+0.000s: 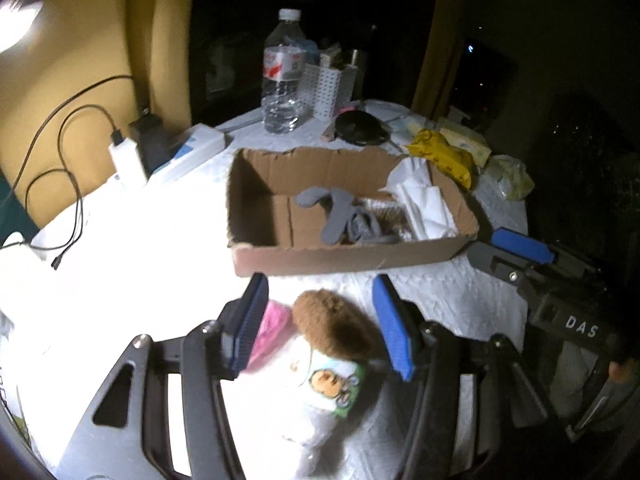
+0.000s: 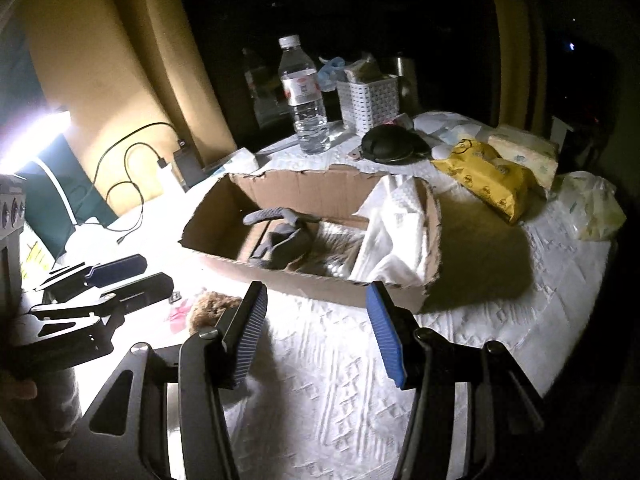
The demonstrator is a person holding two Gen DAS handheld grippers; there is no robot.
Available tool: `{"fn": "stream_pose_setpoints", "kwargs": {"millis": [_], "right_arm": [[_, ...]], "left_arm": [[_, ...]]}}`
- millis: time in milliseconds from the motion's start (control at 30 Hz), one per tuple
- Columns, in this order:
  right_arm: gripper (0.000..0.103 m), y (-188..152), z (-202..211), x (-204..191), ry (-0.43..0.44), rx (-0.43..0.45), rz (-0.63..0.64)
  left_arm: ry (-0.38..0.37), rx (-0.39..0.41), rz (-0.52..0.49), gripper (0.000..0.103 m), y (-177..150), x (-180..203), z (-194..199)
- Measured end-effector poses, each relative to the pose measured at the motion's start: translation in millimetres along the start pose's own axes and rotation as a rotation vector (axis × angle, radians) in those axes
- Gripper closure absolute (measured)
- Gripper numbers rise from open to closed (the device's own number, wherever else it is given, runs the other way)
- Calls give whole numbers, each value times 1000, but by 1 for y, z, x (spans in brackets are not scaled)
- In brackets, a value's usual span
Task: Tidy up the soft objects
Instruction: 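Move both tools back toward the pink plush and brown plush on the table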
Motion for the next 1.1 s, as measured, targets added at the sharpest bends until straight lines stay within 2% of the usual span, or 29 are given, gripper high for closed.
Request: {"fn": "stream_pose_setpoints", "kwargs": {"millis": [500, 1100], "right_arm": [[48, -10, -14, -42, 30, -35, 44], [48, -15, -51, -77, 96, -113, 91]], "left_arm": [[3, 2, 50, 47, -14, -34, 14], [30, -69, 106, 47, -25, -65, -17]]}}
Point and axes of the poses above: each gripper's, at about its wrist camera, not at the fingertips, and z roughly against the way its jaws point, x to its right, y to its top, the point moved 4 cm from there along -z, roughly the way its jaws point, and after that the axes turned 4 degrees about -x, right-handed, at the moved point
